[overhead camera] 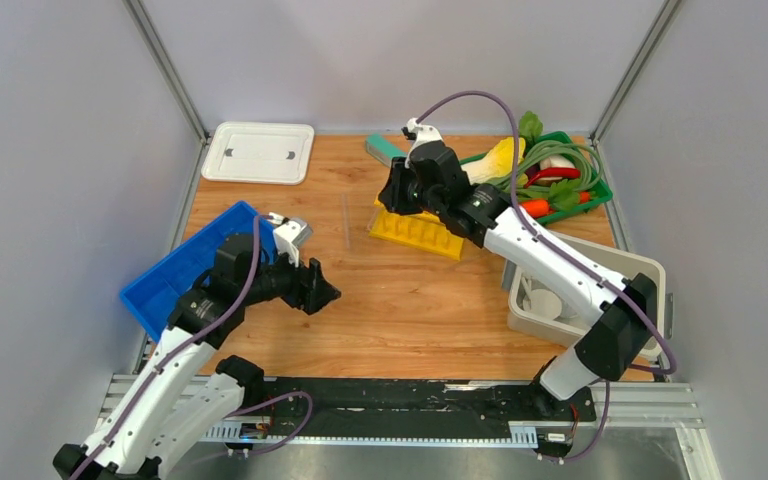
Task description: Organize the chemistry lab equipment
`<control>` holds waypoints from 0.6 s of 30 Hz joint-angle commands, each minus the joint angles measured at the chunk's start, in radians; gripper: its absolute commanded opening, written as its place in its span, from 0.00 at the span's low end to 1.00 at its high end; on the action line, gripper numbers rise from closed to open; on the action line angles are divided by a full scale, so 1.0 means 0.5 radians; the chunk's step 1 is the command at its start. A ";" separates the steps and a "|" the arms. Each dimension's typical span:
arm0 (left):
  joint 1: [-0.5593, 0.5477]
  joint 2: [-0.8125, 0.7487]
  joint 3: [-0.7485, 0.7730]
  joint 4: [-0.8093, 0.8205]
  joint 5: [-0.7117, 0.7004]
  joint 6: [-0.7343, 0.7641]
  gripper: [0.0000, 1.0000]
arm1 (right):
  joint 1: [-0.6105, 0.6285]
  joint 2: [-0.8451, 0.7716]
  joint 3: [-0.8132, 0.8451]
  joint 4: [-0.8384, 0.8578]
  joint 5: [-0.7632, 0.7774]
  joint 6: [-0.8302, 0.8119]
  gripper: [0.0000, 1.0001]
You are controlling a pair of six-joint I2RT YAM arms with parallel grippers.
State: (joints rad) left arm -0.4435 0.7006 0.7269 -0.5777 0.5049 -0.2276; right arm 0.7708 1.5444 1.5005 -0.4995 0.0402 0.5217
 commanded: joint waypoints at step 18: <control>-0.006 -0.466 0.022 -0.213 -0.912 0.164 0.80 | -0.004 0.712 0.450 0.290 0.754 -0.586 0.18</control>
State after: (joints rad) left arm -0.4435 0.4374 0.7319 -0.6765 0.0685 -0.1669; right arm 0.7696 1.8881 1.6764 -0.4385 0.3843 0.2558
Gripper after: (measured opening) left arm 0.798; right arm 0.251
